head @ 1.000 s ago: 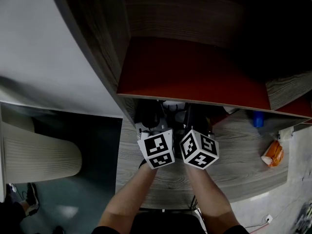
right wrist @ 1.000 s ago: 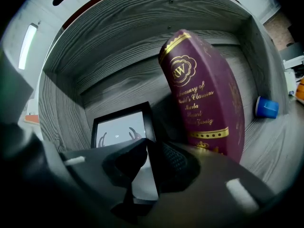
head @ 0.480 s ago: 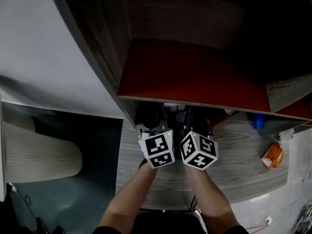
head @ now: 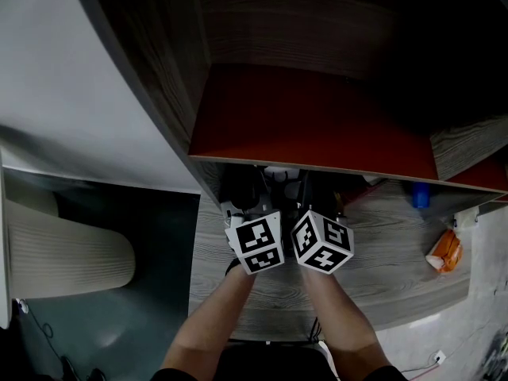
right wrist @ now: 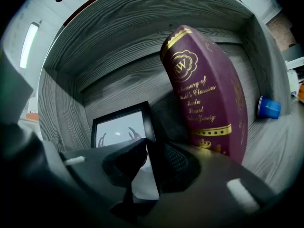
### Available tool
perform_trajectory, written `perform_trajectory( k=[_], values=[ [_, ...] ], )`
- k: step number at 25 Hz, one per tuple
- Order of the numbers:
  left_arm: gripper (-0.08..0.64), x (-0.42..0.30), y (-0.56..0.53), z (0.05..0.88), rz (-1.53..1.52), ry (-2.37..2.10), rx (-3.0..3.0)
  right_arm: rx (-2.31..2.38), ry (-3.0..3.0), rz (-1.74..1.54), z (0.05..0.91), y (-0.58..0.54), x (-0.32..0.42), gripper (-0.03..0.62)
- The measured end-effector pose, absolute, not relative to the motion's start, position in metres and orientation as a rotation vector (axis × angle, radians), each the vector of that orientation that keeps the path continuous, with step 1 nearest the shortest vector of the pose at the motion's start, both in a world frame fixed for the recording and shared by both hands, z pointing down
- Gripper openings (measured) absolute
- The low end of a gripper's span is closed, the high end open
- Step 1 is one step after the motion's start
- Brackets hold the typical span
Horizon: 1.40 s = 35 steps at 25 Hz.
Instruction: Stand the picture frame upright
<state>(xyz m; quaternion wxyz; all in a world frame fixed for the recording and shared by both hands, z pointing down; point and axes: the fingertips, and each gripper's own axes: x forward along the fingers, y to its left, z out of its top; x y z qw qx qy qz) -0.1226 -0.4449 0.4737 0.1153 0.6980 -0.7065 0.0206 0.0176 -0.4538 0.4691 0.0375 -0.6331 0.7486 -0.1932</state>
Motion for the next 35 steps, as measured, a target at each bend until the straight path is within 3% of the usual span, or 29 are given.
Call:
perform_trajectory(
  k=[35],
  values=[
    [0.064,-0.1219,-0.4489,0.4697,0.089,-2.068,2.057,-1.904,2.338,-0.565,0.4652,-0.4547,0.0173,0.073]
  ],
)
